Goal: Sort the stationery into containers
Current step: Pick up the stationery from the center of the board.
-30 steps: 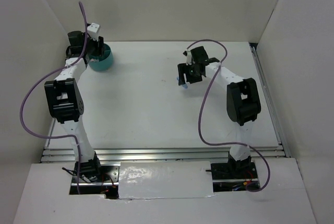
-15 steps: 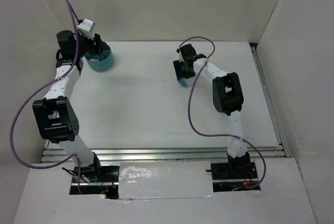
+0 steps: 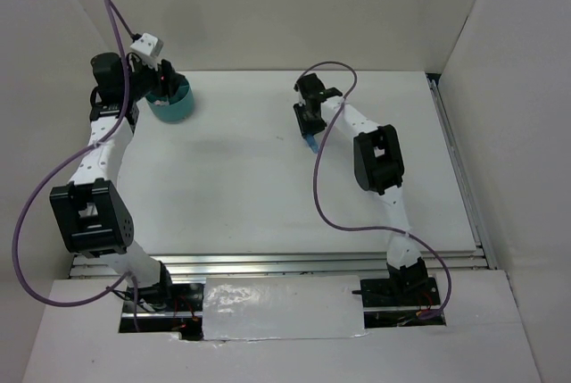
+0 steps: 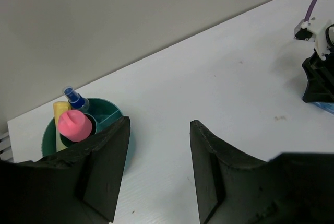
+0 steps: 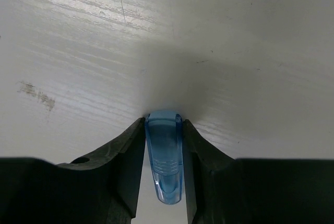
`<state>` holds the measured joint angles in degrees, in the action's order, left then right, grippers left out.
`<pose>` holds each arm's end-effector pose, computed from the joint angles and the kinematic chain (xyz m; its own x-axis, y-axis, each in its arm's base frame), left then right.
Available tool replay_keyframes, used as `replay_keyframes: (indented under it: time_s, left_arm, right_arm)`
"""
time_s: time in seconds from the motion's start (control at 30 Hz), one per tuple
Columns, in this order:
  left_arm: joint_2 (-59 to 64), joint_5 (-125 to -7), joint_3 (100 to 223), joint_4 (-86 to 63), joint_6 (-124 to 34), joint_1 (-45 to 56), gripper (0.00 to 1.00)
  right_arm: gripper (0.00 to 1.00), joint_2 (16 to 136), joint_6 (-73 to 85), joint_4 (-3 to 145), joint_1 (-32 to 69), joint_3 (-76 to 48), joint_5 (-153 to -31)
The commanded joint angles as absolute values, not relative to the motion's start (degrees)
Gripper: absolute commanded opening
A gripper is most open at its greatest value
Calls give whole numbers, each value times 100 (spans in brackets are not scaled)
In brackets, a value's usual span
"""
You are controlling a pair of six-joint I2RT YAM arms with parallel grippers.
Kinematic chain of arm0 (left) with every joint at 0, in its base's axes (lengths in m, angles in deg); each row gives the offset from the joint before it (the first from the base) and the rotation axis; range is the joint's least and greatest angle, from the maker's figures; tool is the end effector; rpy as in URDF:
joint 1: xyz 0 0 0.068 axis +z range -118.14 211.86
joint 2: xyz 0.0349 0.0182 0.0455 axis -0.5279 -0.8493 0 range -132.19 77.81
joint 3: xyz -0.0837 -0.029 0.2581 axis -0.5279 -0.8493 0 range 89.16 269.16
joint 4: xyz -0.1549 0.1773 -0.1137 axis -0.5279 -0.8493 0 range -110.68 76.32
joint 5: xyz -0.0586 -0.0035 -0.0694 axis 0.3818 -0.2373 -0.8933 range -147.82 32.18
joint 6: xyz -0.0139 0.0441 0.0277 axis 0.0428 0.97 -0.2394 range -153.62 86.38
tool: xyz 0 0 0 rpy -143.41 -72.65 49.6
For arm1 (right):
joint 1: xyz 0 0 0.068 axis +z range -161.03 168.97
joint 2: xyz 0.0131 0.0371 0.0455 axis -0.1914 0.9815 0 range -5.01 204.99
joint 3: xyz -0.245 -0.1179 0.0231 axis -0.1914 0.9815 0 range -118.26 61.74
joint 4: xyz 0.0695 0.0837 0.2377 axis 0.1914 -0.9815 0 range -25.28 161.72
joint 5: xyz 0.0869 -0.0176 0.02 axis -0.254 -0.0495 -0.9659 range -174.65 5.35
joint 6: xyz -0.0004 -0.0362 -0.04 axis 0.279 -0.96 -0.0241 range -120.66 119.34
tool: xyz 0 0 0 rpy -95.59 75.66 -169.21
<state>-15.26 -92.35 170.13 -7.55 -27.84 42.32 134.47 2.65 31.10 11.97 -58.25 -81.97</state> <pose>0.3862 0.0508 0.3737 -0.0609 0.0731 -0.9955 0.4131 0.9097 0.0415 0.4850 0.2041 0.1649 -0.8181 -0.2846 -0.4998 -0.3222 0.9466 -0.0116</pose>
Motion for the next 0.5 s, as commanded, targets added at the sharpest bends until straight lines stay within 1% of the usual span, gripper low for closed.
replay_keyframes:
  time_s: [0.0, 0.03, 0.07, 0.1, 0.13, 0.2, 0.23, 0.27, 0.3, 0.33, 0.37, 0.4, 0.43, 0.47]
  left_arm:
    - [-1254, -9500, 16958, -692, -2852, 4214, 61]
    - [-1202, -9535, 16923, -683, -2852, 4223, 60]
    - [-1166, -9666, 16818, -674, -2800, 4223, 60]
    - [-1053, -9772, 16756, -657, -2730, 4215, 60]
    - [-982, -9886, 16590, -665, -2642, 4171, 60]
    - [-658, -10421, 16361, -848, -1994, 4101, 60]
    - [-517, -10606, 16125, -1050, -1617, 3883, 61]
    - [-202, -10703, 16001, -1330, -543, 3715, 61]
    - [-60, -10678, 15895, -2029, 86, 3287, 61]
    - [142, -10617, 15590, -2297, 649, 3004, 61]
    - [509, -10399, 15421, -2552, 1769, 2758, 61]
    - [687, -10257, 15019, -2711, 2258, 2277, 61]
    - [871, -10108, 14815, -2887, 3029, 2020, 61]
    - [1239, -9863, 14596, -2863, 3280, 1808, 61]
  right_arm:
    - [24, 13632, 198, 2453, 1173, -6166, -8165]
    - [19, 13605, 198, 2435, 1164, -6123, -8279]
    - [7, 13483, 198, 2435, 1121, -5948, -8358]
    - [2, 13395, 189, 2435, 1103, -5833, -8438]
    - [0, 13125, 189, 2470, 1059, -5676, -9134]
    - [0, 12754, 268, 2601, 954, -5131, -9736]
    - [0, 12344, 347, 2732, 936, -4920, -10165]
    - [0, 12148, 504, 2803, 927, -4553, -10318]
    - [0, 11946, 575, 2856, 953, -4401, -10424]
    - [0, 11570, 741, 2935, 979, -4095, -10573]
    - [0, 11375, 821, 2944, 997, -3962, -10609]
    - [0, 11242, 900, 2944, 1058, -3838, -10661]
    - [0, 10963, 1032, 2927, 1085, -3637, -10819]
    - [0, 10847, 1111, 2910, 1103, -3539, -10951]
